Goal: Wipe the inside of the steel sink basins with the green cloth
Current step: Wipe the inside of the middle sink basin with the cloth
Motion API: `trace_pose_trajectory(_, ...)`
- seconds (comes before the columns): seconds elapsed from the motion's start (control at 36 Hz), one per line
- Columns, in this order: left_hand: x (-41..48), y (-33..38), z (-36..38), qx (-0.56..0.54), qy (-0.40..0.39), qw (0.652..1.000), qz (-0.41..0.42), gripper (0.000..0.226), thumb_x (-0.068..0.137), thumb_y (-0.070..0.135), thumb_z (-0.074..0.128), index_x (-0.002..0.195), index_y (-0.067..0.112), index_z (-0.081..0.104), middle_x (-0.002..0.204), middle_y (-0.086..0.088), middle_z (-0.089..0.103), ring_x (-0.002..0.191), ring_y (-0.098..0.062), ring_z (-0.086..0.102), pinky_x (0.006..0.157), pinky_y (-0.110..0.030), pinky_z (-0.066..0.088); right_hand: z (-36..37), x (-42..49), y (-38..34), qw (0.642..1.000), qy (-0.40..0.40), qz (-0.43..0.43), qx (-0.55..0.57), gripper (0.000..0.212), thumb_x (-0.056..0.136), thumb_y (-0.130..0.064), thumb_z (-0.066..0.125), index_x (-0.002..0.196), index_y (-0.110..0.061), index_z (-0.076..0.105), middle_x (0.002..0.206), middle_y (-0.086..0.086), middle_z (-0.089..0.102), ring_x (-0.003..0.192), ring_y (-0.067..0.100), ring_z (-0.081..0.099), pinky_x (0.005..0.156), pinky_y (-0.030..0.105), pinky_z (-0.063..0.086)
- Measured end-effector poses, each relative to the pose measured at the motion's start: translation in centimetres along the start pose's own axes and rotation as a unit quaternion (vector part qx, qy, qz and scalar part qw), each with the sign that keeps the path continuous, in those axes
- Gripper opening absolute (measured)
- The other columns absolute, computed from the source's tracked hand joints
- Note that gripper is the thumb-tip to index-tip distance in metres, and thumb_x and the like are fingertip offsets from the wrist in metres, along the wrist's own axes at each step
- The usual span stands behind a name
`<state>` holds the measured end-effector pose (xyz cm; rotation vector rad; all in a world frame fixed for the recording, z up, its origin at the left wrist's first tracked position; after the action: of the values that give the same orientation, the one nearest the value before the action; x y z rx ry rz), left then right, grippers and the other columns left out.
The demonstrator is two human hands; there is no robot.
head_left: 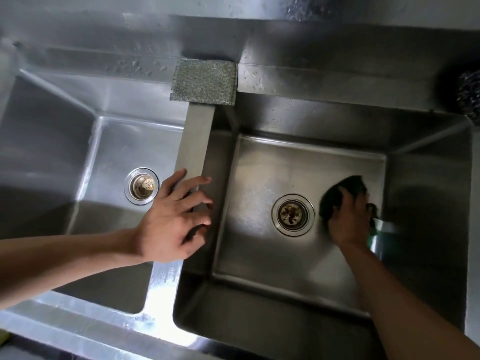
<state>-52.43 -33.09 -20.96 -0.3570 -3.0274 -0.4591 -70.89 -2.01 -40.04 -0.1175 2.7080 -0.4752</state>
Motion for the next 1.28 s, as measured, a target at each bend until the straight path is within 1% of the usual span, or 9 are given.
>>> trace_pose_trajectory(0.06,0.0,0.0,0.0,-0.002,-0.002,1.0,-0.001,0.009,0.074,0.026,0.065,0.078,0.022,0.072,0.107,0.0,0.071,0.139,-0.032,0.052,0.12,-0.061,0.027,-1.4,2.2,0.6,0.997,0.025,0.072,0.026,0.061,0.09,-0.01,0.055,0.148,-0.018,0.037,0.162,0.022,0.012,0.148,0.041,0.012,0.12,0.051,0.015)
trace_pose_trajectory(0.19,0.0,0.1,0.0,0.007,-0.003,1.0,-0.003,0.009,0.073,0.026,0.066,0.079,0.022,0.072,0.108,0.0,0.071,0.141,-0.03,0.05,0.12,-0.061,0.027,-2.2,7.9,-2.0,0.995,0.015,0.081,0.053,0.063,0.092,-0.011,0.053,0.151,-0.018,0.03,0.163,0.021,0.005,0.151,0.038,0.002,0.122,0.048,0.005)
trace_pose_trajectory(0.28,0.0,0.0,0.1,0.009,-0.007,1.0,-0.002,0.009,0.073,0.025,0.067,0.079,0.022,0.072,0.108,0.0,0.071,0.14,-0.031,0.05,0.119,-0.062,0.028,-1.0,7.9,-4.3,0.999,-0.012,0.028,0.04,0.063,0.092,-0.014,0.053,0.15,-0.021,0.03,0.163,0.02,0.008,0.149,0.04,0.009,0.121,0.052,0.011)
trace_pose_trajectory(0.42,0.0,0.0,0.1,0.017,-0.011,1.0,0.001,0.009,0.074,0.025,0.066,0.08,0.021,0.071,0.108,-0.001,0.071,0.139,-0.034,0.053,0.119,-0.063,0.028,0.6,3.6,-6.0,0.987,-0.049,-0.151,-0.026,0.054,0.084,-0.008,0.061,0.136,-0.021,0.053,0.154,0.02,0.03,0.132,0.048,0.036,0.111,0.052,0.031)
trace_pose_trajectory(0.64,0.0,0.2,-0.1,0.021,-0.017,1.0,0.005,0.009,0.076,0.026,0.063,0.079,0.022,0.07,0.109,-0.001,0.071,0.139,-0.034,0.053,0.119,-0.063,0.028,-0.7,0.0,-0.2,0.995,-0.064,-0.077,-0.024,0.066,0.069,0.004,0.068,0.132,-0.014,0.057,0.147,0.027,0.037,0.132,0.049,0.038,0.112,0.051,0.034)
trace_pose_trajectory(0.83,0.0,0.2,-0.1,0.022,-0.014,1.0,0.009,0.009,0.076,0.026,0.063,0.079,0.02,0.071,0.108,-0.003,0.071,0.138,-0.036,0.053,0.118,-0.064,0.029,-1.8,-3.0,0.8,0.989,-0.089,-0.113,0.021,0.063,0.072,0.015,0.062,0.129,-0.011,0.06,0.139,0.024,0.046,0.122,0.046,0.047,0.106,0.047,0.04)
trace_pose_trajectory(1.03,0.0,0.2,-0.1,0.02,-0.011,1.0,0.008,0.009,0.075,0.026,0.064,0.078,0.021,0.07,0.108,-0.003,0.071,0.136,-0.037,0.055,0.117,-0.064,0.03,-1.5,-4.0,0.9,0.986,-0.1,-0.098,0.087,0.052,0.087,-0.005,0.068,0.136,-0.017,0.055,0.136,0.017,0.048,0.118,0.039,0.047,0.105,0.044,0.039)
trace_pose_trajectory(1.19,0.0,0.2,-0.1,0.012,-0.003,1.0,0.013,0.009,0.076,0.025,0.062,0.078,0.02,0.07,0.107,-0.003,0.071,0.137,-0.036,0.054,0.118,-0.064,0.029,-0.1,-4.7,1.2,0.991,-0.053,-0.119,0.017,0.053,0.086,-0.021,0.066,0.137,-0.018,0.054,0.143,0.023,0.043,0.122,0.046,0.046,0.106,0.052,0.04)
trace_pose_trajectory(1.28,0.0,0.1,-0.1,0.01,-0.002,1.0,0.013,0.009,0.075,0.025,0.064,0.078,0.02,0.07,0.107,-0.003,0.071,0.137,-0.036,0.054,0.117,-0.065,0.03,0.3,-4.7,0.7,0.989,-0.029,-0.133,-0.049,0.07,0.078,-0.05,0.06,0.141,-0.023,0.048,0.151,0.025,0.035,0.138,0.045,0.033,0.116,0.052,0.014)
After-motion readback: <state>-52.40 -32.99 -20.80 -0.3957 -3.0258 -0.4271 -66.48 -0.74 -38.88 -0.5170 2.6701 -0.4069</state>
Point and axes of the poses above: each hand's wrist, its own x-axis towards the middle knuckle, its own z-axis out of the palm, y = z × x, the point moved 7 cm from there along x, towards the middle knuckle
